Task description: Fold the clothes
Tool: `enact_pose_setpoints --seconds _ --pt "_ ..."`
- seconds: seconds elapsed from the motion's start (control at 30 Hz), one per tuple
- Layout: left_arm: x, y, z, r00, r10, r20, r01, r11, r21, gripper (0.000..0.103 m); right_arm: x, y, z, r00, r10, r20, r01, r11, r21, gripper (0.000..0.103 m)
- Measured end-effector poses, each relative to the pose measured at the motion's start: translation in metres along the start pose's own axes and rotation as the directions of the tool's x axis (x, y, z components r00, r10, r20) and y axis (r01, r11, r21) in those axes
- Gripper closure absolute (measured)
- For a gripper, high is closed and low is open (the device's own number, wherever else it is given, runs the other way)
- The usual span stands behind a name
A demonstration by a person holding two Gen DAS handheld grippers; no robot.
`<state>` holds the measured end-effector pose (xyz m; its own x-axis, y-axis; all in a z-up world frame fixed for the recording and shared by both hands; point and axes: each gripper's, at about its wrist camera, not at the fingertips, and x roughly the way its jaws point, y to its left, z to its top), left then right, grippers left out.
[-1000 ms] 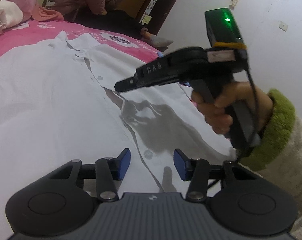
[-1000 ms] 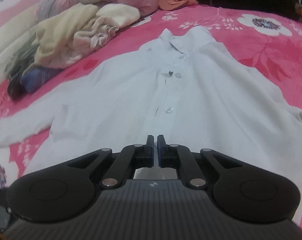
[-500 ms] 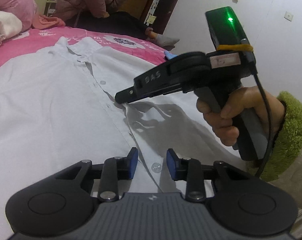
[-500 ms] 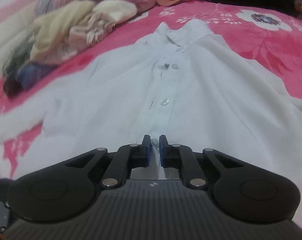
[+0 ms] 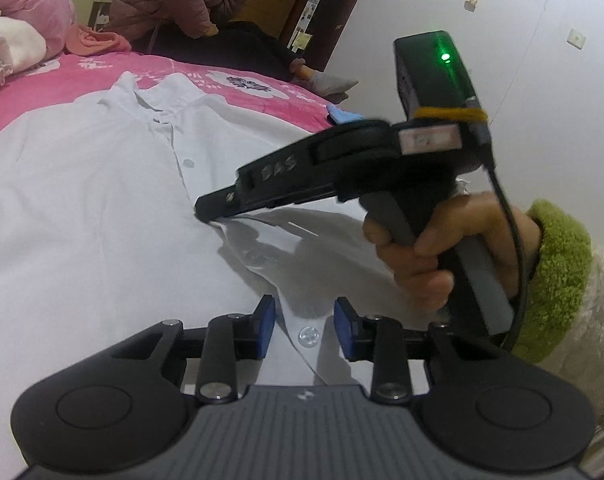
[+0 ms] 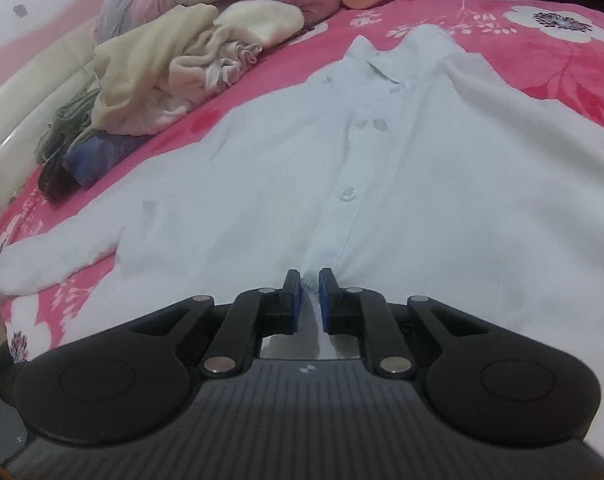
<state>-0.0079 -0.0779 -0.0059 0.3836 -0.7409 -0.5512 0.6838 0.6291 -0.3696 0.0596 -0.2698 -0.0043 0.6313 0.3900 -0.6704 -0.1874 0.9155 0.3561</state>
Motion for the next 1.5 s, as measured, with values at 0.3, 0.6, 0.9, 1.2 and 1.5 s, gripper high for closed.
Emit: enact_pose_setpoints --seconds 0.3,0.6,0.9,1.2,1.5 --pt "-0.028 0.012 0.007 0.999 0.023 0.044 -0.022 1.0 -0.009 0.037 -0.08 -0.015 0.002 0.993 0.016 0.118 -0.03 0.993 0.111 0.089" --pt "-0.033 0.001 0.036 0.993 0.115 -0.003 -0.114 0.992 0.048 0.0 -0.174 -0.04 -0.005 0.957 -0.062 0.285 -0.004 0.974 0.226 0.081" --pt "0.025 -0.032 0.069 0.995 0.098 -0.012 -0.095 0.98 0.176 0.0 -0.152 -0.1 0.05 0.959 -0.169 0.229 0.089 0.942 0.322 0.073" --pt "0.08 -0.026 0.064 0.992 0.122 -0.024 -0.115 0.973 0.199 0.013 -0.047 -0.173 0.105 0.986 -0.167 0.017 0.148 0.913 0.38 0.061" --pt "0.09 -0.024 0.045 0.987 0.158 -0.041 -0.144 0.961 0.235 0.02 -0.002 -0.181 0.106 0.976 -0.212 -0.058 0.22 0.944 0.246 0.103"
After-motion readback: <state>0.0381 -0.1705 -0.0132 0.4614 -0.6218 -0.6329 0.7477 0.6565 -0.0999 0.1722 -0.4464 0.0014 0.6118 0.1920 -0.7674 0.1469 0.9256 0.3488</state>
